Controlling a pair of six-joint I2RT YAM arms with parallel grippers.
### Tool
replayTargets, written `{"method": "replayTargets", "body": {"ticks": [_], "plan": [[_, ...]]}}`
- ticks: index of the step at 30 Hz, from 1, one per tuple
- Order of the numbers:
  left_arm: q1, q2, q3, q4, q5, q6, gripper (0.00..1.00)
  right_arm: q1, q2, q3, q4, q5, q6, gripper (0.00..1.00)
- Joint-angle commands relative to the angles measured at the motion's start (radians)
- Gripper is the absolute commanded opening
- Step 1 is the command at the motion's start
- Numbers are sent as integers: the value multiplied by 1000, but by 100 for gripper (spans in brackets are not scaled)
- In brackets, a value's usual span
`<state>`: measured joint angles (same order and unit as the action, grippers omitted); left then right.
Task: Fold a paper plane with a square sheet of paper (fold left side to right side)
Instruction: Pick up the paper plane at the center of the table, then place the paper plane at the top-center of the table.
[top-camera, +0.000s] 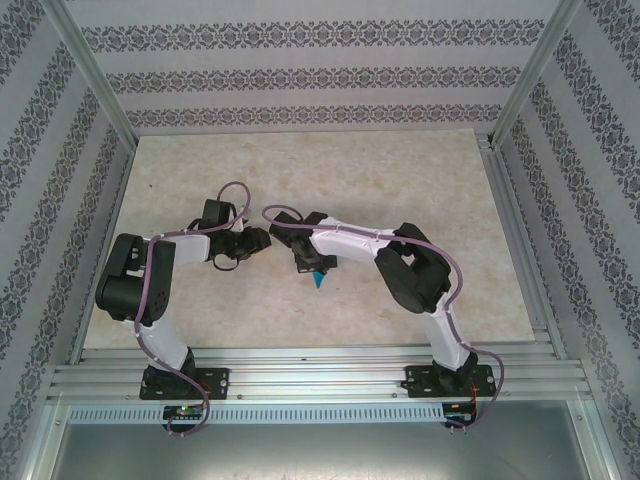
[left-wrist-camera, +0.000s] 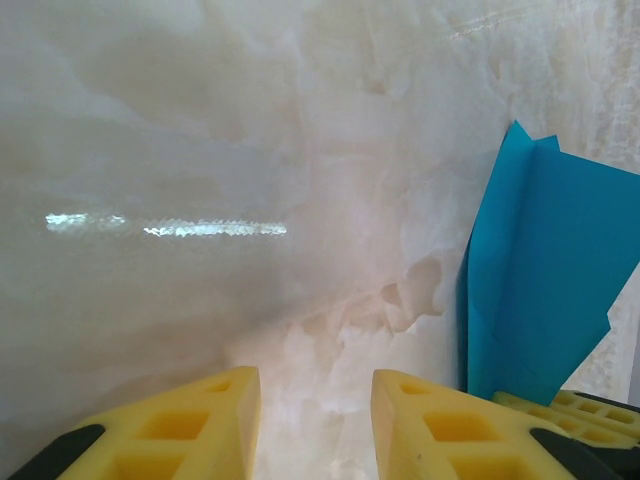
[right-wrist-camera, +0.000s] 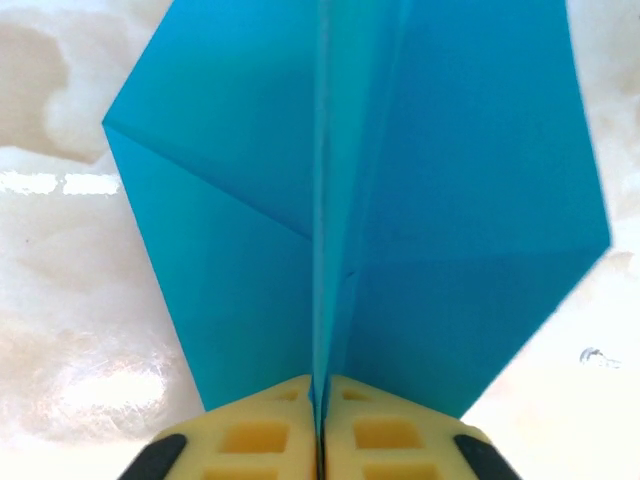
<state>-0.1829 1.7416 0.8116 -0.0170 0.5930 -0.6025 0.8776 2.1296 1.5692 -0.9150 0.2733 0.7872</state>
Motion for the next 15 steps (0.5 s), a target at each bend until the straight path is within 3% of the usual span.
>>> {"method": "replayTargets", "body": {"ticks": [1, 10, 15], "plan": [[11, -64, 9, -22, 0, 36, 37, -23, -109, -66, 99, -47, -28, 3], [16, -346, -83, -75, -75, 65, 48, -205, -352, -326, 273, -165, -322, 0], [16, -588, -145, -147, -207, 93, 63, -335, -366, -402, 351, -263, -423, 1]]}}
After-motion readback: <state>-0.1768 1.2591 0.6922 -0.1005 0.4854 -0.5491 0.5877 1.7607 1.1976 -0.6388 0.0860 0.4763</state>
